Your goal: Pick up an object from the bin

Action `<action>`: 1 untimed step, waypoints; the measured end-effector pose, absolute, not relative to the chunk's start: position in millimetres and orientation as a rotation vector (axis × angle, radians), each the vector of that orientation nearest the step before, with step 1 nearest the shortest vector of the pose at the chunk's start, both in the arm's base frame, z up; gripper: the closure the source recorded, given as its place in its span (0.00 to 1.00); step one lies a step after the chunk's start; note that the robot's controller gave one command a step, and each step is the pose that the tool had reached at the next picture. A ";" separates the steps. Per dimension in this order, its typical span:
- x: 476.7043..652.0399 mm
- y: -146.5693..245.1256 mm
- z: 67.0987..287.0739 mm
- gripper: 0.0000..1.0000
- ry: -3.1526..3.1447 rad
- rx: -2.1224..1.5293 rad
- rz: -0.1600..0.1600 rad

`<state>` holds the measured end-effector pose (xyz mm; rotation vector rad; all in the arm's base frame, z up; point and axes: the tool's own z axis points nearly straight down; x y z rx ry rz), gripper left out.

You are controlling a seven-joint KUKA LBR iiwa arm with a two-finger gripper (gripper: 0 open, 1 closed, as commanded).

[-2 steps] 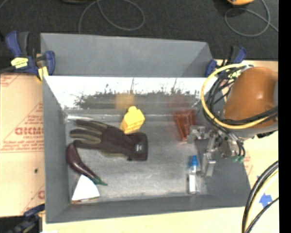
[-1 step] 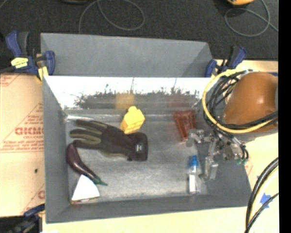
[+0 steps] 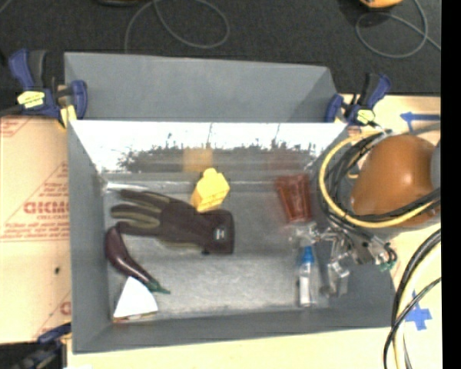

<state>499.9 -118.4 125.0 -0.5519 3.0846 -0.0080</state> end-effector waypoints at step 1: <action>493.8 -129.5 95.1 0.00 3.084 -0.576 -0.003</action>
Offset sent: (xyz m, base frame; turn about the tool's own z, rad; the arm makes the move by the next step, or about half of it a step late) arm -0.0258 -0.0295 -0.0550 -0.3833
